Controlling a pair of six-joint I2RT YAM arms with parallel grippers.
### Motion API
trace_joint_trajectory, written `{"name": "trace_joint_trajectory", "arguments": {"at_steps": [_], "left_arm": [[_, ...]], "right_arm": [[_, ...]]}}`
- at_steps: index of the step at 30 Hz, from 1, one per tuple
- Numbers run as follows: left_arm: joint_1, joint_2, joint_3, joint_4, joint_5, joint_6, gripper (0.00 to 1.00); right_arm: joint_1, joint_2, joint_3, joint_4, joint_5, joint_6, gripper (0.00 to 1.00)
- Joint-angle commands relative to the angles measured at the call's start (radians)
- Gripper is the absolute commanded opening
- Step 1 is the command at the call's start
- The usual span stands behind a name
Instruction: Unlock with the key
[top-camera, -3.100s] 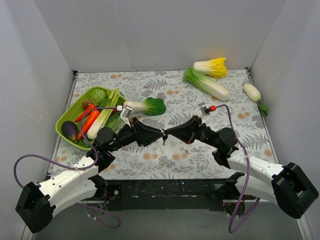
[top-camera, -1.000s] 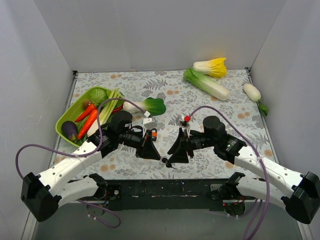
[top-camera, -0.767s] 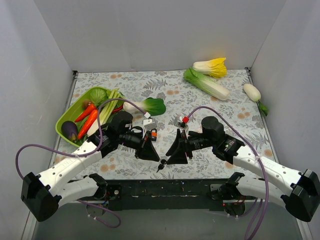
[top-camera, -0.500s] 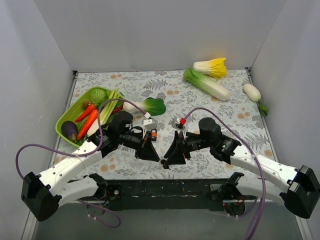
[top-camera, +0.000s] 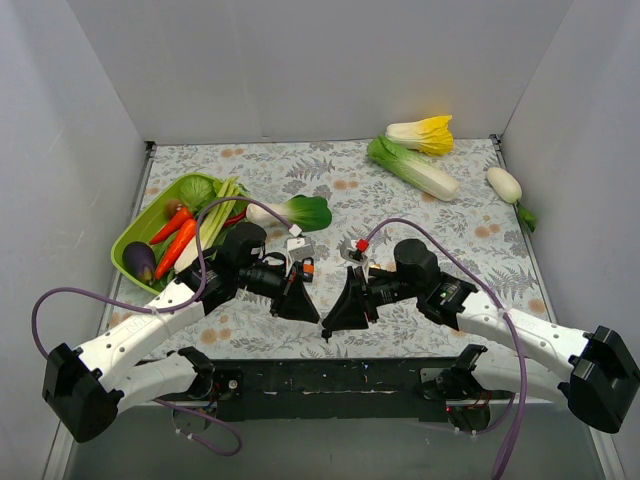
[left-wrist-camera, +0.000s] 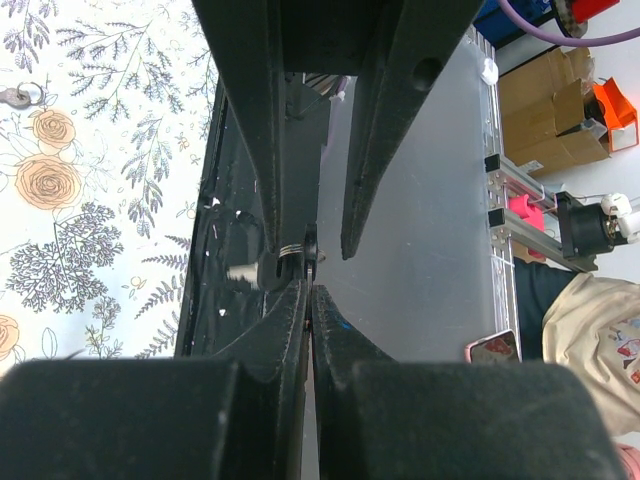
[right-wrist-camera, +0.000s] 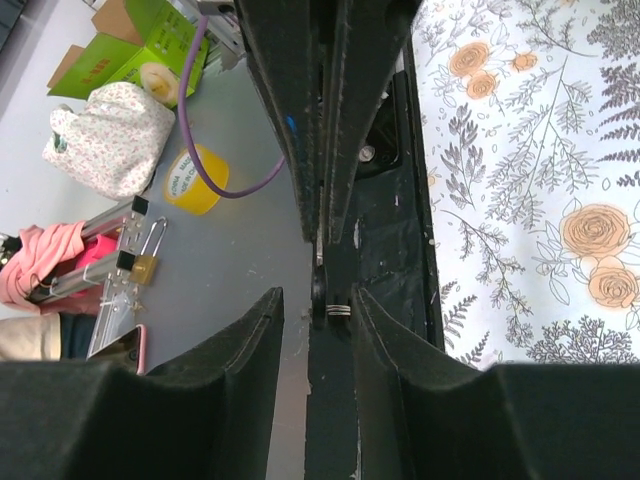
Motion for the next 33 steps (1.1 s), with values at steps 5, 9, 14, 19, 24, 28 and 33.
{"name": "trace_joint_trajectory", "arguments": {"at_steps": [5,9,14,19,24,28,33], "left_arm": [[-0.002,-0.014,-0.003,0.051,0.019,-0.007,0.00],[-0.002,-0.020,-0.011,0.060,0.019,-0.012,0.00],[-0.002,-0.017,-0.017,0.062,0.018,-0.012,0.00],[-0.002,-0.027,-0.017,0.085,-0.013,-0.027,0.00],[-0.002,-0.063,-0.055,0.218,-0.102,-0.104,0.10],[-0.002,-0.119,-0.105,0.310,-0.311,-0.161,0.58],[-0.001,-0.197,-0.159,0.419,-0.511,-0.226,0.98]], "right_arm": [[0.008,0.001,-0.015,0.055,0.030,0.008,0.29],[0.008,-0.002,-0.025,0.067,0.038,0.014,0.23],[0.008,-0.013,-0.031,0.091,0.042,0.025,0.17],[0.008,-0.016,-0.041,0.102,0.048,0.031,0.01],[0.008,-0.047,-0.063,0.125,0.118,0.052,0.01],[0.008,-0.107,-0.084,0.092,0.304,0.061,0.01],[0.003,-0.202,-0.121,0.085,0.519,0.083,0.01]]}}
